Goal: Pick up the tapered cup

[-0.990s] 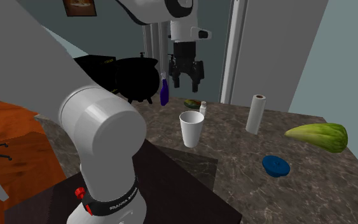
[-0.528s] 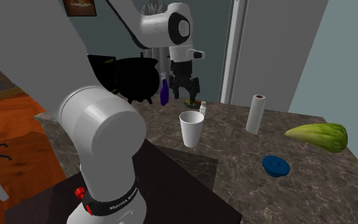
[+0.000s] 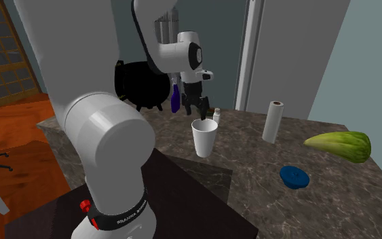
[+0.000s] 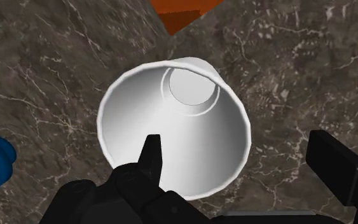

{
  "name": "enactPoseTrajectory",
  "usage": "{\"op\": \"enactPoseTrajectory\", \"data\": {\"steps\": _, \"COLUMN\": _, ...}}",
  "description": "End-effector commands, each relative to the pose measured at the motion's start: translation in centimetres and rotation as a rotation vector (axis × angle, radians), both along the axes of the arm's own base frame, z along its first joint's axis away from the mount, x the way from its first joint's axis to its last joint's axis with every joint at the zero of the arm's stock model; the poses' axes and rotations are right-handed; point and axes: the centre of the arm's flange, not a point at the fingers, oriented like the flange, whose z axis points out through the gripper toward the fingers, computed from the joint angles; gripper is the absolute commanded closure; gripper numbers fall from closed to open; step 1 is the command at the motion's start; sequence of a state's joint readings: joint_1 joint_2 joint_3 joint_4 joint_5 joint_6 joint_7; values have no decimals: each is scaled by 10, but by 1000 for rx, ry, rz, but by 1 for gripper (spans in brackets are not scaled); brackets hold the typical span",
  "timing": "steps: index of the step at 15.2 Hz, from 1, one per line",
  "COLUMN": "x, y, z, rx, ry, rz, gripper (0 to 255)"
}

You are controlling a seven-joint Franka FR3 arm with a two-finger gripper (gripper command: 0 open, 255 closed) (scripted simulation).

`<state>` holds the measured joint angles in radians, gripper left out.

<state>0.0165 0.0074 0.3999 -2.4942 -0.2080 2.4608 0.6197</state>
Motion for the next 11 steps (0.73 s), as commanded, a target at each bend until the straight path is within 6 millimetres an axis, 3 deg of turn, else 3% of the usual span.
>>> {"op": "enactPoseTrajectory", "data": {"steps": 1, "x": 6, "y": 7, "z": -14, "rx": 1, "ry": -6, "rz": -1, "gripper": 0}}
{"op": "enactPoseTrajectory", "data": {"steps": 8, "x": 6, "y": 7, "z": -54, "rx": 1, "ry": -6, "rz": -1, "gripper": 0}}
{"op": "enactPoseTrajectory", "data": {"steps": 10, "x": 6, "y": 7, "z": -54, "rx": 1, "ry": -6, "rz": -1, "gripper": 0}}
{"op": "enactPoseTrajectory", "data": {"steps": 11, "x": 6, "y": 6, "z": -54, "rx": 1, "ry": -6, "rz": -1, "gripper": 255}}
